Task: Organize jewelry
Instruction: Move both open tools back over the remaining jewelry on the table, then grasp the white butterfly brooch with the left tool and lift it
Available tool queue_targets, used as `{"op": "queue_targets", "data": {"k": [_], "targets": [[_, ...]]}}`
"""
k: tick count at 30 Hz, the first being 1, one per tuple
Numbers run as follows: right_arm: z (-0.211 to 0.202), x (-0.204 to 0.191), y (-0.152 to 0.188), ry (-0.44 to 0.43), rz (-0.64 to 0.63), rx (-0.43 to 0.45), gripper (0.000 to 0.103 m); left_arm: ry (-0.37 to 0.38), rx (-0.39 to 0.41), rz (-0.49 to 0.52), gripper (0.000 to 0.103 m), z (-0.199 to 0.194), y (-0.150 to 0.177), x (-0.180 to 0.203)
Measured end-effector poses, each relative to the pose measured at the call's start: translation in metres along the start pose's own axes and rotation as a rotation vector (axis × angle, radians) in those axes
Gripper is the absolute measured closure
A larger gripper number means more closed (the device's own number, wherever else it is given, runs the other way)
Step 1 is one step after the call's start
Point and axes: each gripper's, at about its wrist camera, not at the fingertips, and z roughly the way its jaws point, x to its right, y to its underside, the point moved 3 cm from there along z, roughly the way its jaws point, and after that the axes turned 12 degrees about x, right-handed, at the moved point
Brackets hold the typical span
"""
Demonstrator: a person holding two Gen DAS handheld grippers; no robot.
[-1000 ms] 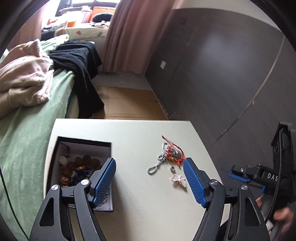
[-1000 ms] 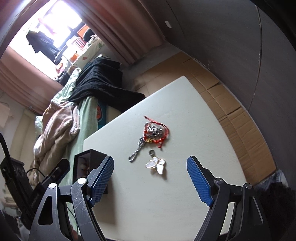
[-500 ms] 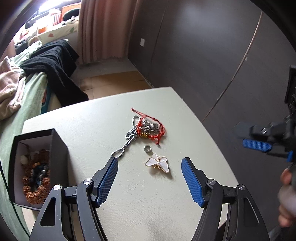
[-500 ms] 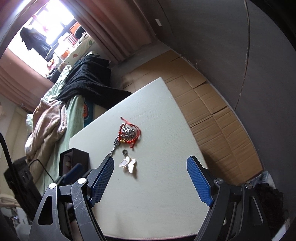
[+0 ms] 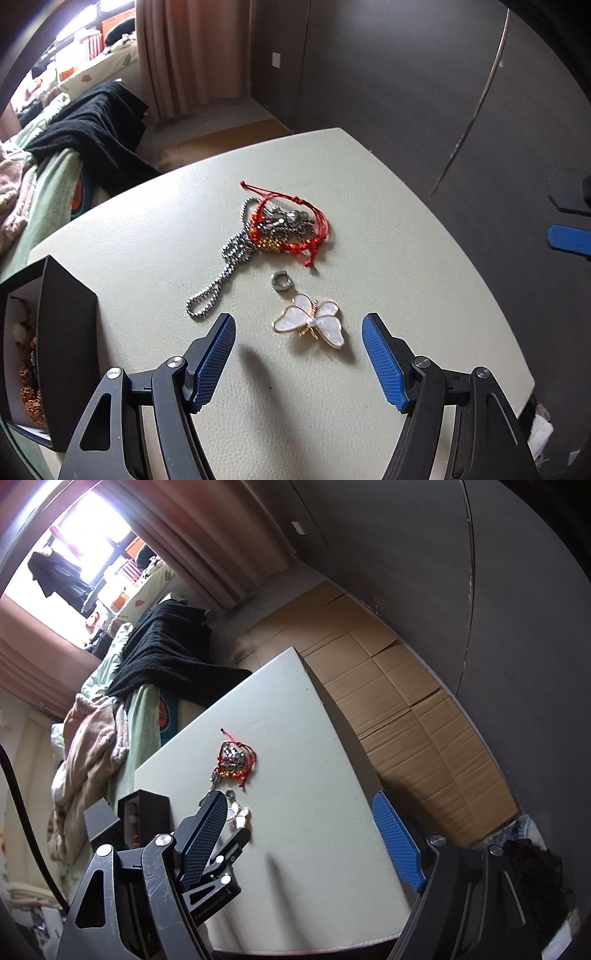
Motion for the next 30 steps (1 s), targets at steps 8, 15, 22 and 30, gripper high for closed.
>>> {"op": "queue_targets", "data": {"k": [8,15,22,30], "targets": [[0.005,-0.001,0.002,0.01,-0.025,-0.017,0.022,-0.019,-0.001,0.053,0.059,0.005,0.001,0.006],[0.007,-0.003,0.004,0.023,-0.036,-0.022,0.022,-0.005,-0.007,0.034,0.062,-0.002,0.0,-0.002],[0.016,-0.016,0.01,0.036,-0.079,-0.034,0.022,0.008,0.052,-0.029,0.062,-0.03,-0.015,-0.02],[0.029,-0.03,0.015,0.068,-0.158,-0.036,0.022,0.006,0.099,-0.11,0.062,-0.058,-0.022,-0.048]]}}
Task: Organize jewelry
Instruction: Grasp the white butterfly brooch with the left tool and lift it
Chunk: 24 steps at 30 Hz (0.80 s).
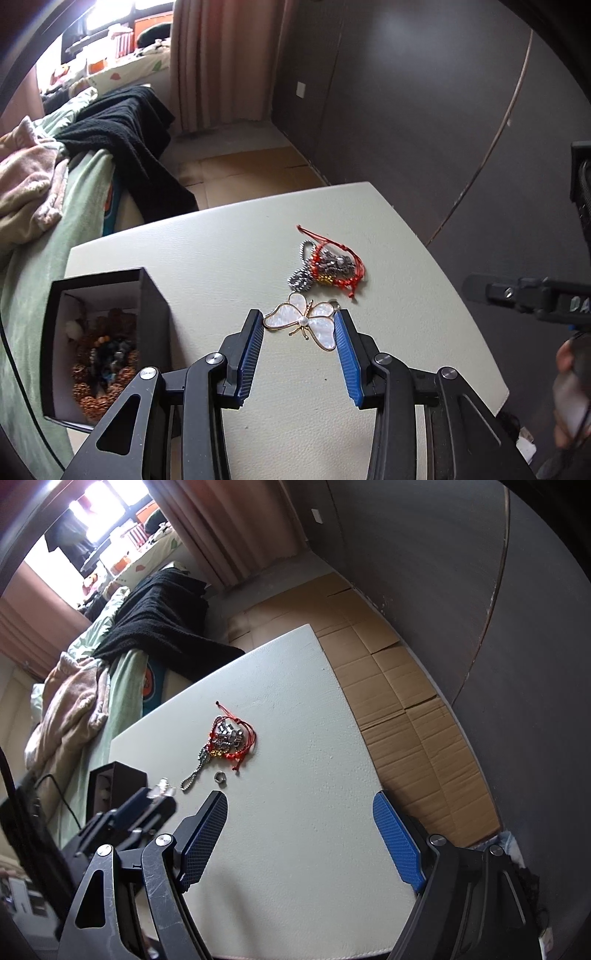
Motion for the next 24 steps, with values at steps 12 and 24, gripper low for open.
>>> {"op": "queue_targets", "data": {"k": [12,24], "targets": [[0.035,-0.044,0.01,0.005,-0.171,-0.02,0.041,-0.02,0.057,-0.146,0.062,-0.027,-0.019,-0.055],[0.082,-0.081,0.017,-0.062,-0.151,-0.1,0.069,-0.021,0.073,-0.23,0.062,-0.037,-0.028,-0.095]]}}
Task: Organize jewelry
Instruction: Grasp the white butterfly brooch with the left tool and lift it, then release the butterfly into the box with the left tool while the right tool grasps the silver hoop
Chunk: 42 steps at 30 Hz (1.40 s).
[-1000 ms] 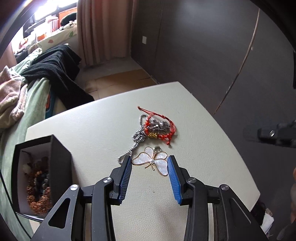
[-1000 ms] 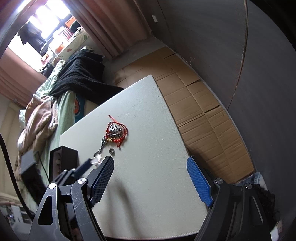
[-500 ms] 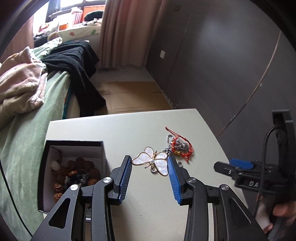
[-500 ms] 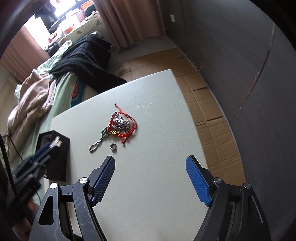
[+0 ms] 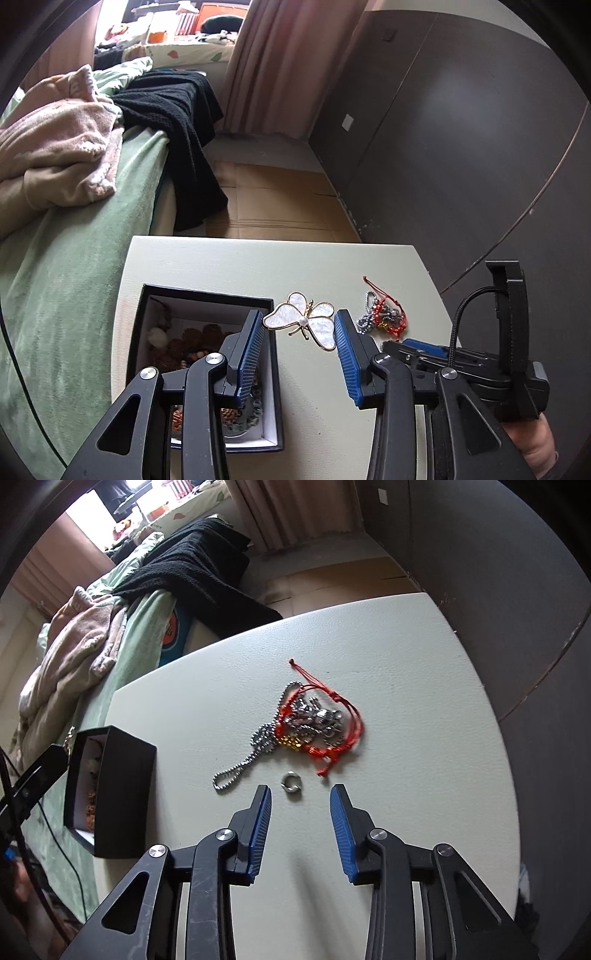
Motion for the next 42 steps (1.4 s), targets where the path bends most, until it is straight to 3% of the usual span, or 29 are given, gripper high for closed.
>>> {"op": "queue_targets", "data": {"k": [6,12,18,25,32,35,39,42], "targets": [[0.016,-0.012,-0.006,0.035,-0.022,-0.005,0.073,-0.001,-0.003,-0.015,0.062,0.002,-0.004,-0.009],[0.024,-0.025,-0.007,0.13,-0.106,-0.029,0.087,-0.005,0.008,-0.04,0.062,-0.001,-0.009,-0.017],[0.023,-0.035,-0.001,0.184,-0.181,-0.03,0.089,-0.011,0.027,-0.051,0.062,-0.014,-0.012,-0.026],[0.008,-0.03,-0.003,0.102,-0.101,-0.001,0.089,-0.032,0.026,-0.094,0.062,-0.028,-0.012,-0.048],[-0.023,-0.063,-0.007,-0.035,-0.101,0.101,0.089,-0.051,-0.011,-0.141,0.062,-0.03,-0.006,-0.069],[-0.029,-0.081,-0.004,-0.074,-0.12,0.119,0.089,-0.016,-0.028,-0.183,0.06,-0.032,-0.005,-0.075],[-0.033,-0.1,-0.002,-0.127,-0.123,0.141,0.089,0.028,-0.059,-0.255,0.038,-0.032,-0.003,-0.081],[-0.037,-0.108,-0.004,-0.175,-0.111,0.163,0.089,0.013,-0.03,-0.265,0.038,-0.039,-0.008,-0.087]]}}
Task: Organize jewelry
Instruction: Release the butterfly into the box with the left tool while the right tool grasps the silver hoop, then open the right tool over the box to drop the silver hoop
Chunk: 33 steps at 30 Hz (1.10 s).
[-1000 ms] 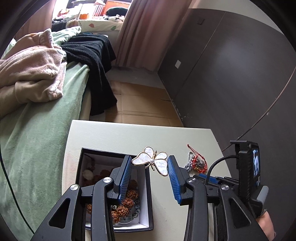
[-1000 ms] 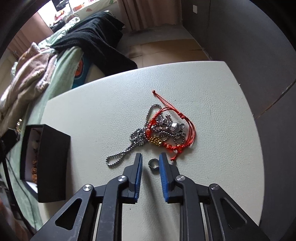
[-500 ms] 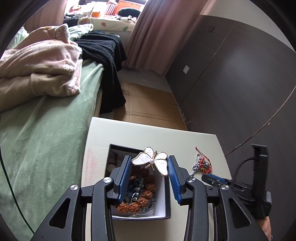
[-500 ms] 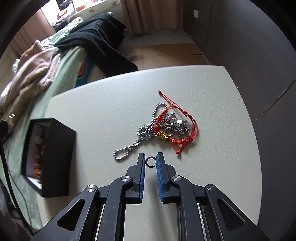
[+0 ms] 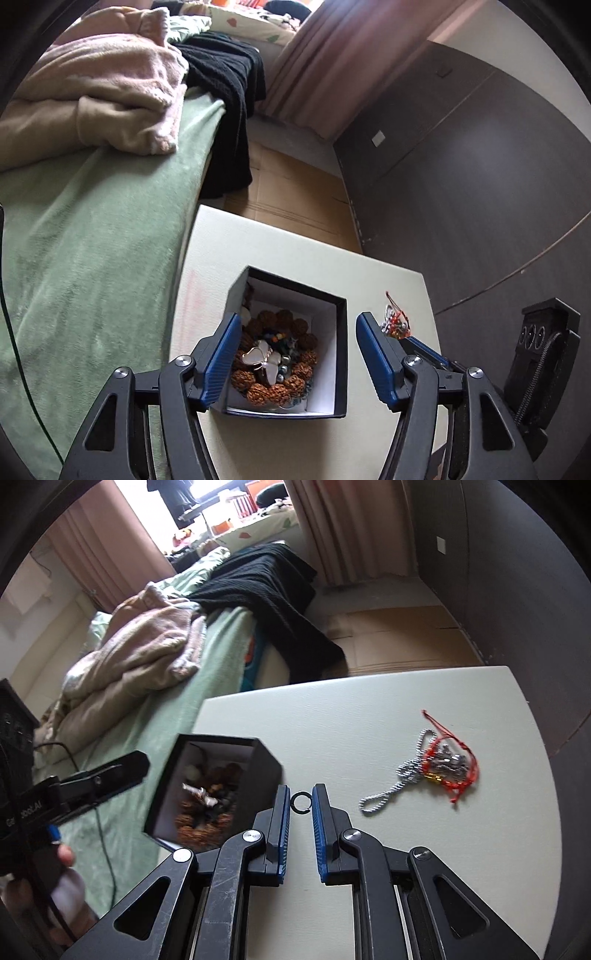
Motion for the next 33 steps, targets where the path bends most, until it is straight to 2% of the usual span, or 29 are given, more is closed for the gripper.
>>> {"op": "queue_targets", "data": {"k": [9,17,18,19,21,22,24,33], "targets": [[0.002,-0.026,-0.005,-0.1,0.029,0.053,0.089,-0.028,0.041,-0.038,0.038,-0.009,-0.013,-0.015],[0.02,-0.051,-0.008,-0.198,0.071,0.072,0.089,-0.039,0.062,-0.049,0.038,-0.013,-0.019,-0.021],[0.023,-0.051,-0.008,-0.204,0.071,0.059,0.082,-0.04,0.063,-0.049,0.038,-0.014,-0.02,-0.022],[0.025,-0.049,-0.007,-0.203,0.073,0.047,0.068,-0.042,0.065,-0.047,0.038,-0.013,-0.02,-0.022],[0.023,-0.041,-0.008,-0.179,0.09,0.057,0.051,-0.046,0.063,-0.044,0.038,-0.012,-0.019,-0.021],[0.019,-0.035,-0.009,-0.167,0.099,0.07,0.046,-0.044,0.06,-0.043,0.038,-0.011,-0.019,-0.02],[0.013,-0.024,-0.011,-0.152,0.121,0.075,0.041,-0.041,0.056,-0.038,0.038,-0.008,-0.017,-0.016],[-0.023,0.039,-0.018,-0.039,0.193,0.098,0.041,-0.018,0.039,0.052,0.038,0.005,-0.002,0.025]]}}
